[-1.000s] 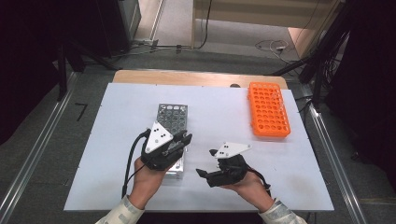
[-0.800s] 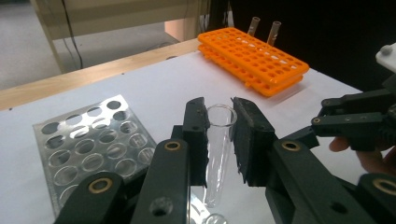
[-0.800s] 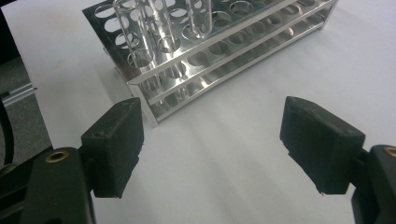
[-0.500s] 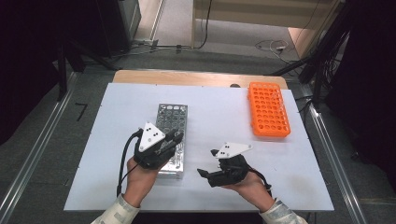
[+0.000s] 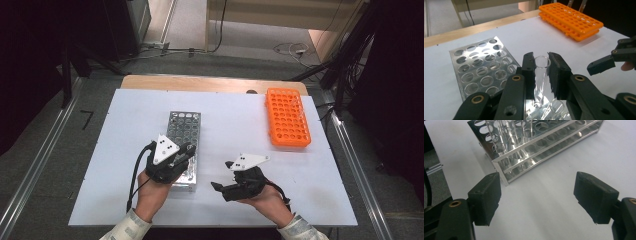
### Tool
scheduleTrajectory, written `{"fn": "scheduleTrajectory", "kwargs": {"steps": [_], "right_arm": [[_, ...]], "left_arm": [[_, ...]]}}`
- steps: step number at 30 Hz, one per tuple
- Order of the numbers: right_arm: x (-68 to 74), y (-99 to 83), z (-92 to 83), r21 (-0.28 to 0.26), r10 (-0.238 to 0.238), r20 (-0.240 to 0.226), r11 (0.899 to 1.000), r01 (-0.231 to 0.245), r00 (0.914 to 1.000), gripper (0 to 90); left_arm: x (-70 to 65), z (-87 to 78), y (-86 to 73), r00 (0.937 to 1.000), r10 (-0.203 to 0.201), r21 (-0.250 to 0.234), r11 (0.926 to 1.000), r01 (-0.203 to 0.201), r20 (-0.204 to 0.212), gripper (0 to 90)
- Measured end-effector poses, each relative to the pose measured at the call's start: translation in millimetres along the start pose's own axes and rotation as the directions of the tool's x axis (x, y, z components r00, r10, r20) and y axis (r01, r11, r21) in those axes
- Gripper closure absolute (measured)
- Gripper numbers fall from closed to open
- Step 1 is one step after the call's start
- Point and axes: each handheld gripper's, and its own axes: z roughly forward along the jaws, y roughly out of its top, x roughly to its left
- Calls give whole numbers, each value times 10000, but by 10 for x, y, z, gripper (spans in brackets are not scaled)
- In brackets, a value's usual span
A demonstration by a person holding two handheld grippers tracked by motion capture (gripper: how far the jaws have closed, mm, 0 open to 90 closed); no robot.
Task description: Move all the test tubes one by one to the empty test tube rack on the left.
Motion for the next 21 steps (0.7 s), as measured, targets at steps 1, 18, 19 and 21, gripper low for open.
{"fn": "scheduleTrajectory", "kwargs": {"steps": [1,18,19,21], "right_arm": [[4,-1,1,5,-21,2,10000,21,10000,205],[16,-7,12,55,-33,-8,10000,33,10000,205],[16,-8,13,53,-27,-12,10000,27,10000,205],[14,-8,12,42,-33,7,10000,33,10000,205]], "left_arm": [[-9,12,-18,10000,7,61,10000,-7,-11,753],[-18,44,-95,10000,-17,383,9993,18,-30,717],[-18,43,-95,10000,-34,383,9993,35,-11,717],[-18,33,-91,10000,-56,364,9993,54,50,716]]}}
